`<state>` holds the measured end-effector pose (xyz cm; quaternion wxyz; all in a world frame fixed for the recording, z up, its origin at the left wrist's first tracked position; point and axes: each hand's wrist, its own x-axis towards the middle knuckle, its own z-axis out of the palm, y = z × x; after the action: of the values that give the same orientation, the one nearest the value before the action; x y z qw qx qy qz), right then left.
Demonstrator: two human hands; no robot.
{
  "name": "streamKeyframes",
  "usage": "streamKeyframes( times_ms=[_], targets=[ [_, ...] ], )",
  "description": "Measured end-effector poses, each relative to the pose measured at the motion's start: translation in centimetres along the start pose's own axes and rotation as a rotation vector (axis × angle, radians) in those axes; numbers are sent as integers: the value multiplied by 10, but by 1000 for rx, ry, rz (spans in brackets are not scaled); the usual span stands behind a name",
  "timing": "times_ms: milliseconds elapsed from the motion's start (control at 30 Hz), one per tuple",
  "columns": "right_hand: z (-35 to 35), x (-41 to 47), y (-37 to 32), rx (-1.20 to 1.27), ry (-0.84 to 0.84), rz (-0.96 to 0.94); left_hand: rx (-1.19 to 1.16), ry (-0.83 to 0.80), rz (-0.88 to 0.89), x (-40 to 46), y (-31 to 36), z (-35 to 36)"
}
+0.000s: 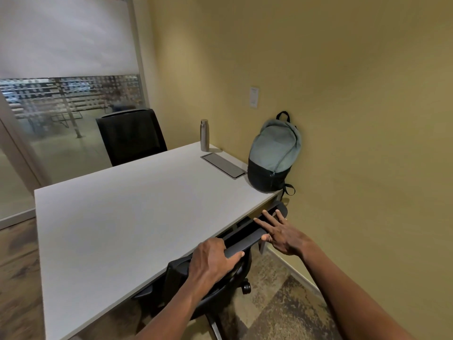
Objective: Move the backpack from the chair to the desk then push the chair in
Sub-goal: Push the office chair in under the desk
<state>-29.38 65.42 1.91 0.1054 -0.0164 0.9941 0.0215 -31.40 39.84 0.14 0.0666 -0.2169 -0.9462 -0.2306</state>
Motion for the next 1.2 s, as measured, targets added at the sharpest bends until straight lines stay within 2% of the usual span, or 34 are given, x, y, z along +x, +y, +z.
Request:
streamKeyframes(
  times_ms=[267,567,1200],
  targets=[
    [-7,30,10,1,9,-40,-5,-11,-32,26,-5,5],
    [-7,67,31,83,33,-77,62,50,-95,57,-4,17],
    [-19,104,54,147,15,-145,134,40,-80,95,-5,24]
  ],
)
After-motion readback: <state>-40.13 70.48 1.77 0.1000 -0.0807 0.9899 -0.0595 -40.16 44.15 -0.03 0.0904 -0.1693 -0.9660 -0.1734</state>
